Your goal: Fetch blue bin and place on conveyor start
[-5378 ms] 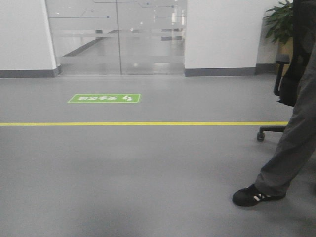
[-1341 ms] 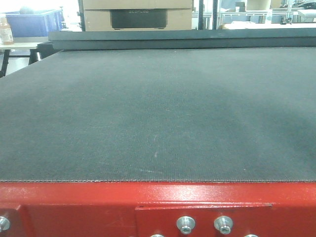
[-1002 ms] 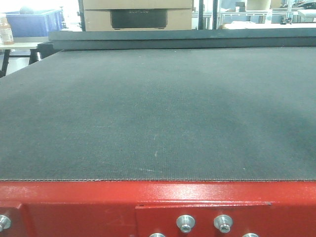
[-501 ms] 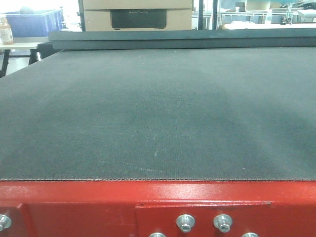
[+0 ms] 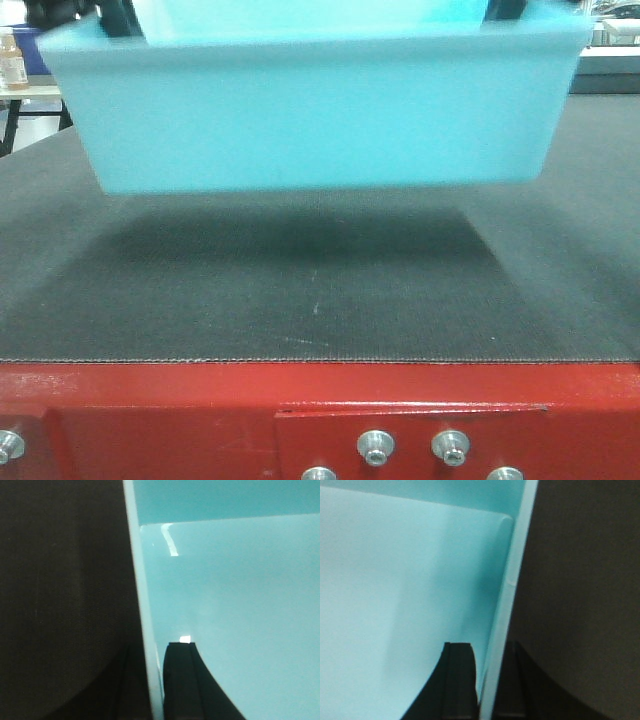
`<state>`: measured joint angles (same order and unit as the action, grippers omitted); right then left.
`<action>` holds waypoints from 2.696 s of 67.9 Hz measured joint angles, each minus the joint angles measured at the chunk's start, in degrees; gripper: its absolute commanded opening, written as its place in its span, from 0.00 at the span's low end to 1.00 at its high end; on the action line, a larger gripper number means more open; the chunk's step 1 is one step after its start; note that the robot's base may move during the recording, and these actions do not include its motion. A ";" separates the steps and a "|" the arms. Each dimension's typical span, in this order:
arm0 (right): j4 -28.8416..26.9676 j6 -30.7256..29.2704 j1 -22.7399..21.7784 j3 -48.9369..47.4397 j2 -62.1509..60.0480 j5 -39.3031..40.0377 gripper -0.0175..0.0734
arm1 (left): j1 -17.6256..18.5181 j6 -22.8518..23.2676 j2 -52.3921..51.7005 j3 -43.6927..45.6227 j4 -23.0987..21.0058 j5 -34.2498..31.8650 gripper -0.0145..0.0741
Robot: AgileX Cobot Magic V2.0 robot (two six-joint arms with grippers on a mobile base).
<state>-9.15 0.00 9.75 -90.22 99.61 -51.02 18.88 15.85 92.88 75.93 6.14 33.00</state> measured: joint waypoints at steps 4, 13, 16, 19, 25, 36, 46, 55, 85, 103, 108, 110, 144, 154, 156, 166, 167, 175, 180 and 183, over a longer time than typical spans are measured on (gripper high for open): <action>0.00 -0.41 0.00 0.00 2.54 1.06 0.03 | -0.13 0.00 1.90 0.00 0.21 -0.81 0.04; 0.00 -0.65 0.00 0.00 6.31 1.88 0.11 | -0.16 0.10 5.51 -0.13 0.35 -1.01 0.04; 0.00 -0.65 0.00 0.00 7.12 1.71 0.19 | -0.16 0.10 6.32 -0.13 0.35 -0.89 0.06; 0.26 -0.79 0.00 0.00 7.63 1.49 0.30 | -0.16 0.10 6.87 -0.17 0.35 -0.64 0.11; 0.38 -1.08 0.00 0.00 7.75 1.19 0.56 | -0.16 -0.01 7.11 -0.26 0.35 -0.64 0.29; 0.80 -1.45 0.00 0.00 6.81 1.50 0.82 | -0.06 -0.24 7.11 0.62 0.14 -0.64 0.83; 1.66 -1.58 0.00 0.00 3.73 1.39 0.70 | -0.06 -0.35 6.95 3.44 -0.21 2.43 0.74; 1.95 -1.58 0.00 0.00 -1.46 0.48 0.45 | -0.06 -0.38 4.24 5.24 -0.33 6.66 0.58; 5.94 0.00 -1.31 15.41 -25.82 6.14 0.02 | -1.69 -0.67 -21.55 -9.32 4.52 4.33 0.04; 7.21 0.83 -5.49 36.69 -38.59 17.34 0.02 | -8.95 -0.67 -35.67 -29.85 4.44 -7.26 0.04; 7.31 0.93 -5.49 42.85 -42.84 21.06 0.02 | -9.24 -0.67 -40.42 -35.20 4.44 -10.63 0.04; 7.31 0.93 -5.49 45.27 -44.69 23.03 0.02 | -9.32 -0.67 -43.15 -37.50 4.38 -12.13 0.04; 7.64 0.93 -5.49 63.37 -72.12 40.20 0.02 | -9.32 -0.67 -71.03 -50.50 6.09 -17.26 0.04; 7.64 0.93 -5.49 63.37 -73.89 41.42 0.02 | -9.32 -0.67 -73.74 -50.50 6.08 -17.26 0.04; 7.64 0.93 -5.49 63.37 -73.88 41.52 0.02 | -9.32 -0.67 -74.02 -50.50 6.08 -17.37 0.04; 7.64 0.93 -5.49 63.37 -73.88 41.67 0.02 | -9.32 -0.67 -74.51 -50.50 6.11 -17.36 0.04; 7.64 0.93 -5.49 63.37 -73.88 41.72 0.02 | -9.32 -0.67 -74.51 -50.50 6.11 -17.36 0.04; 7.64 0.93 -5.49 63.37 -73.88 41.81 0.02 | -9.32 -0.67 -74.61 -50.50 6.11 -17.36 0.04; 7.64 0.93 -5.49 63.37 -73.88 41.85 0.02 | -9.32 -0.67 -74.73 -50.50 6.11 -17.36 0.04; 7.64 0.93 -5.49 63.37 -73.88 41.95 0.02 | -9.32 -0.67 -74.72 -50.50 6.11 -17.36 0.04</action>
<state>-1.51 0.93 4.26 -26.84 25.74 -9.07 9.56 15.18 18.16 25.44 12.25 15.64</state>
